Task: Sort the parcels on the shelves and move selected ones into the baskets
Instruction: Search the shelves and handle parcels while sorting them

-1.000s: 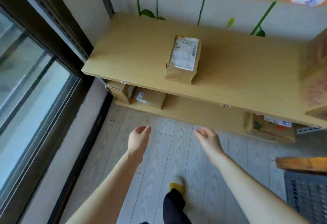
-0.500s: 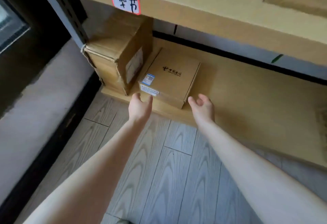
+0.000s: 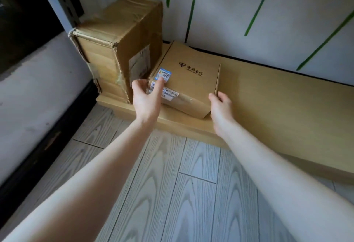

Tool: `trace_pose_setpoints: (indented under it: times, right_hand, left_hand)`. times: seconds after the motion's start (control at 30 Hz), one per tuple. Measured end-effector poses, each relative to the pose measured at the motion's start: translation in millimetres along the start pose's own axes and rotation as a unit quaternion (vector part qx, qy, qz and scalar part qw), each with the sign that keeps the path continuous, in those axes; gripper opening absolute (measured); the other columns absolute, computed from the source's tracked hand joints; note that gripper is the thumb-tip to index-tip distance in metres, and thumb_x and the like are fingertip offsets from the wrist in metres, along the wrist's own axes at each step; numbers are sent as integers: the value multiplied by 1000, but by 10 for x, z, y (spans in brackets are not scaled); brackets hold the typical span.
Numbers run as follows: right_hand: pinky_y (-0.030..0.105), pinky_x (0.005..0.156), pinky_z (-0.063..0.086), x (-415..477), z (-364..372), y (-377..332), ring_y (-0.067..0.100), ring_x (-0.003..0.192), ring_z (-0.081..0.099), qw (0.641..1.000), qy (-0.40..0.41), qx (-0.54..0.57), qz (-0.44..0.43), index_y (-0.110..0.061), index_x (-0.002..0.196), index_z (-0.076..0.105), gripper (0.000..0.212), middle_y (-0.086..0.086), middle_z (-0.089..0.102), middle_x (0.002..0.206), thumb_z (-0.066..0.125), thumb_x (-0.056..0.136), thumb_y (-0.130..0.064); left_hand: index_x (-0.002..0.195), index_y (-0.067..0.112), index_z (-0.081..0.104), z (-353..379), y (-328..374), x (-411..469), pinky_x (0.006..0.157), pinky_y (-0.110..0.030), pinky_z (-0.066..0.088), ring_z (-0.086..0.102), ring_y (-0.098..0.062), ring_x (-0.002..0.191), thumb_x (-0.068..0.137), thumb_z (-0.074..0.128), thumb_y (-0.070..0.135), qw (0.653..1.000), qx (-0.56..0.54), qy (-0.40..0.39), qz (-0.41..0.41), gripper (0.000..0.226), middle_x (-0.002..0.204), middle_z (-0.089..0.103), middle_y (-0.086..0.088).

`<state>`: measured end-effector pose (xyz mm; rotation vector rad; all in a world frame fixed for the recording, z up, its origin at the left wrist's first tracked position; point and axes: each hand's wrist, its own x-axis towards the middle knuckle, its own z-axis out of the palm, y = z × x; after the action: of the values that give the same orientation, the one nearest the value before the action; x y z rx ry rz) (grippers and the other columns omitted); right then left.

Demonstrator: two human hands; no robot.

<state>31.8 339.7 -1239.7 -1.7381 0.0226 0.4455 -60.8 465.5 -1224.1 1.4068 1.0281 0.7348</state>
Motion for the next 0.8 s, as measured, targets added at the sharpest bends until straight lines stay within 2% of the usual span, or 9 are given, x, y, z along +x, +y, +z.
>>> trace_pose_setpoints:
  times: [0.07, 0.17, 0.27, 0.33, 0.47, 0.6, 0.67, 0.73, 0.8]
  right_hand:
    - [37, 109, 32, -64, -97, -28, 18, 130, 37, 1000, -9, 9, 12, -18, 142, 31, 50, 2, 35, 147, 46, 95, -24]
    - [32, 104, 35, -169, -259, -164, 15, 121, 43, 999, -14, -37, -32, -15, 141, 35, 50, 6, 42, 142, 49, 93, -15]
    - [24, 93, 36, -275, -365, -480, 8, 110, 44, 993, -17, -55, -104, -17, 134, 44, 46, 2, 49, 133, 55, 91, -27]
    - [31, 96, 41, -355, -388, -745, 14, 113, 50, 994, -64, 13, -91, -24, 122, 50, 40, -4, 54, 121, 58, 87, -41]
    - [45, 86, 52, -492, -405, -1019, 25, 98, 66, 989, -118, 89, -17, -20, 121, 50, 65, 4, 66, 111, 67, 71, -57]
    - [38, 71, 57, -523, -464, -885, 18, 81, 69, 990, -38, 138, -7, -21, 82, 59, 34, -1, 70, 82, 80, 64, -41]
    - [40, 78, 55, -486, -544, -775, 18, 84, 68, 988, 6, 156, 3, -21, 80, 54, 30, -1, 68, 86, 79, 67, -32]
    - [37, 82, 54, -449, -661, -670, 19, 91, 66, 986, 10, 164, 13, -22, 94, 56, 29, 2, 67, 100, 71, 72, -31]
    - [37, 86, 53, -419, -802, -568, 21, 94, 65, 982, -33, 185, 28, -20, 106, 59, 31, 3, 68, 104, 61, 78, -34]
  left_hand:
    - [103, 21, 40, -1, 106, -100, 76, -31, 54, 62, -10, 86, 76, 70, 36, 994, -93, -19, -51, 44, 101, 57, 1]
    - [106, 21, 38, 10, 264, -239, 82, -30, 55, 63, -10, 87, 71, 75, 31, 991, -124, -8, -42, 51, 101, 56, 1]
    - [124, 19, 38, 45, 388, -416, 96, -28, 47, 55, -14, 110, 70, 76, 30, 996, -50, -8, 76, 67, 118, 52, 0]
    - [133, 16, 35, 77, 448, -541, 102, -26, 40, 46, -12, 119, 70, 75, 26, 982, 15, -30, 185, 76, 128, 46, 1]
    - [133, 6, 39, 140, 501, -773, 104, -22, 30, 42, -19, 123, 71, 72, 9, 904, 152, -91, 389, 71, 131, 47, -8]
    - [130, -2, 45, 130, 445, -907, 104, -30, 33, 48, -32, 121, 71, 70, 3, 815, 230, -185, 499, 64, 130, 52, -19]
    - [129, 1, 48, 60, 429, -881, 101, -19, 34, 50, -18, 117, 78, 69, 13, 839, 176, -226, 463, 56, 127, 56, -13]
    - [127, 5, 51, -29, 430, -757, 97, -10, 31, 48, -8, 114, 86, 62, 20, 909, 110, -154, 371, 45, 127, 57, -7]
    - [134, 10, 45, -115, 445, -551, 105, -21, 32, 45, -12, 123, 91, 53, 30, 966, 110, -99, 210, 47, 136, 50, -5]
